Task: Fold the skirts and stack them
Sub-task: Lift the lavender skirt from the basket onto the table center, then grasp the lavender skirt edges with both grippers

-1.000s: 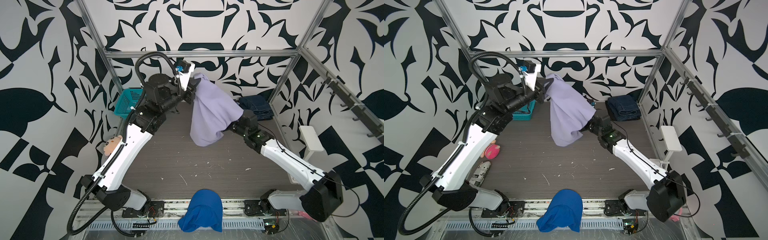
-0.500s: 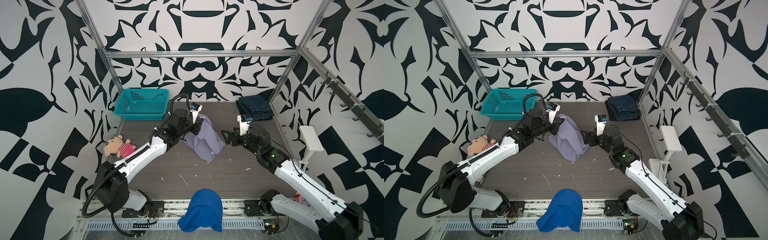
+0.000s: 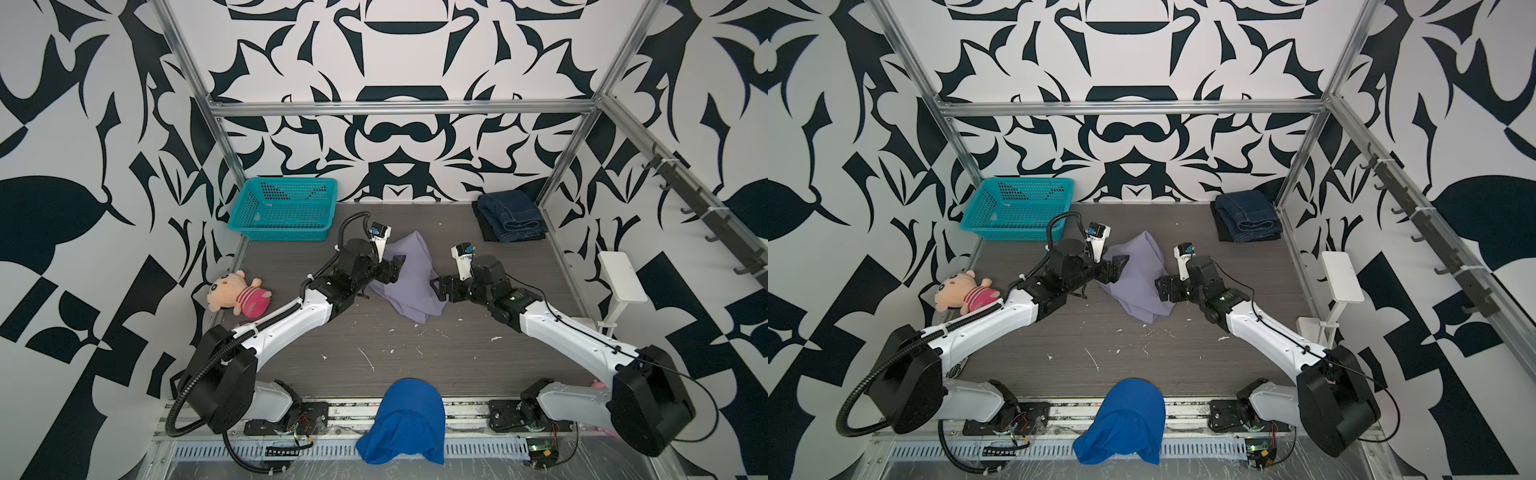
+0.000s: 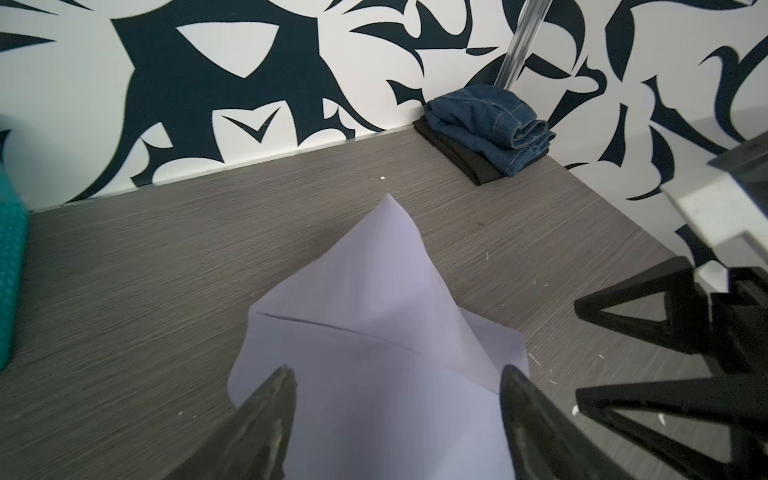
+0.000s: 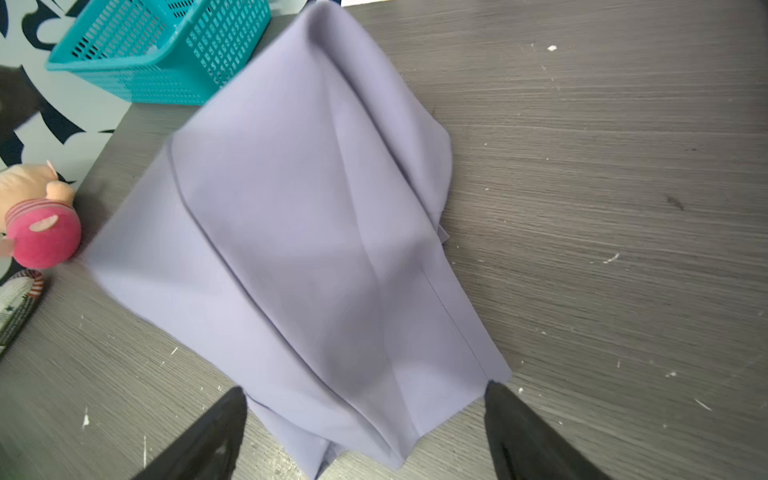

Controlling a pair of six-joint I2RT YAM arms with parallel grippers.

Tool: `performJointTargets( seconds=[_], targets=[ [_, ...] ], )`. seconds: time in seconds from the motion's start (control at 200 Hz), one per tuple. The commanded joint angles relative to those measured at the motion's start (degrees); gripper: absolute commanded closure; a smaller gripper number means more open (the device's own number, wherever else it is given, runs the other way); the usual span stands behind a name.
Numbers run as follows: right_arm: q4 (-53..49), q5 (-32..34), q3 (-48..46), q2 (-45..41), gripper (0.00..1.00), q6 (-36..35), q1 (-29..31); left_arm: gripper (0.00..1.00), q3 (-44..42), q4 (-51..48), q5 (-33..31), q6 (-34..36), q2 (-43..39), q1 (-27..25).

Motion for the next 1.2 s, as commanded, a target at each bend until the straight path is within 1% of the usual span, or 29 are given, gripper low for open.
performJointTargets(
  seconds=[0.0,0.1,0.185,0.265,0.37,0.435,0.525,0.635,0.68,0.735,0.77,0.805,0.85,0.87,0.9,0.92,0.935,1.0,1.07,1.145,1.195],
  targets=[
    [0.97,1.69,2.77,-0.45,0.00,-1.57,0.08,0.16,-0.16,-1.60,-4.02,0.23,-2.92,-0.13],
    [-0.50,2.15,2.07,0.03,0.01,-0.68,-0.36,0.16,-0.33,-6.33,-4.93,-0.84,-3.28,-0.14],
    [-2.61,1.84,1.90,1.40,0.13,-0.65,-0.36,0.16,-1.71,-9.09,-5.24,-2.66,-3.04,-0.17],
    [-4.92,0.47,3.12,4.98,0.21,-1.04,-0.39,0.16,-3.36,-11.57,-5.60,-4.54,-2.68,-0.22],
    [-8.36,-4.41,7.54,11.86,0.30,-2.05,-0.36,0.16,-6.89,-12.24,-6.11,-7.84,-2.13,-0.48],
    [-10.88,-5.74,10.35,15.35,0.35,-1.89,-0.39,0.20,-8.45,-11.36,-4.64,-9.92,-1.13,-0.54],
    [-10.48,-5.36,10.05,15.70,0.36,-1.50,-0.41,0.21,-8.82,-11.03,-4.32,-10.03,0.68,-2.36],
    [-8.38,-3.10,6.33,13.39,0.31,1.34,-2.26,0.23,-7.95,-9.79,-6.29,-7.86,3.14,-5.48],
    [-7.97,-4.84,5.20,13.51,0.30,2.98,-4.07,0.24,-7.74,-7.70,-5.08,-7.52,4.59,-5.75],
    [-6.47,-11.03,3.97,14.20,0.31,4.37,-6.49,0.33,-6.97,-5.47,-3.52,-7.37,6.82,-5.82],
    [-4.16,-15.41,2.66,14.37,0.30,4.95,-7.18,0.36,-6.29,-4.19,-2.76,-7.46,8.48,-5.80],
    [-3.10,-17.81,1.65,13.98,0.30,4.65,-7.22,0.44,-5.41,-3.13,-1.97,-7.38,10.24,-5.84],
    [-1.12,-20.71,0.21,13.16,0.31,4.27,-6.66,0.56,-3.93,-2.47,-0.79,-7.08,12.28,-5.84],
    [-0.47,-21.76,-0.37,12.66,0.31,4.18,-6.46,0.64,-3.20,-2.34,-0.48,-6.94,13.14,-5.84],
    [0.44,-23.20,-1.27,11.84,0.31,3.97,-6.22,0.78,-2.01,-2.63,-0.21,-6.76,14.22,-5.84],
    [1.26,-24.10,-1.96,11.27,0.32,3.67,-6.00,0.85,-1.20,-3.01,-0.21,-6.73,14.84,-5.84],
    [1.85,-24.71,-2.43,10.86,0.31,3.46,-5.85,0.88,-0.65,-3.26,-0.37,-6.72,15.16,-5.84],
    [2.55,-26.25,-3.45,10.51,0.31,2.20,-5.17,0.92,0.94,-3.58,-0.74,-6.51,15.92,-5.84],
    [2.55,-27.58,-3.40,12.25,0.33,0.94,-4.85,0.95,1.48,-2.93,-1.11,-5.97,15.70,-5.84],
    [2.88,-28.32,-2.74,14.91,0.41,0.23,-4.24,0.99,1.30,-2.06,-1.78,-5.50,14.71,-5.84],
    [3.69,-28.39,-2.35,16.39,0.52,-0.28,-3.57,0.99,0.95,-1.62,-2.35,-5.33,14.02,-5.84]
  ],
)
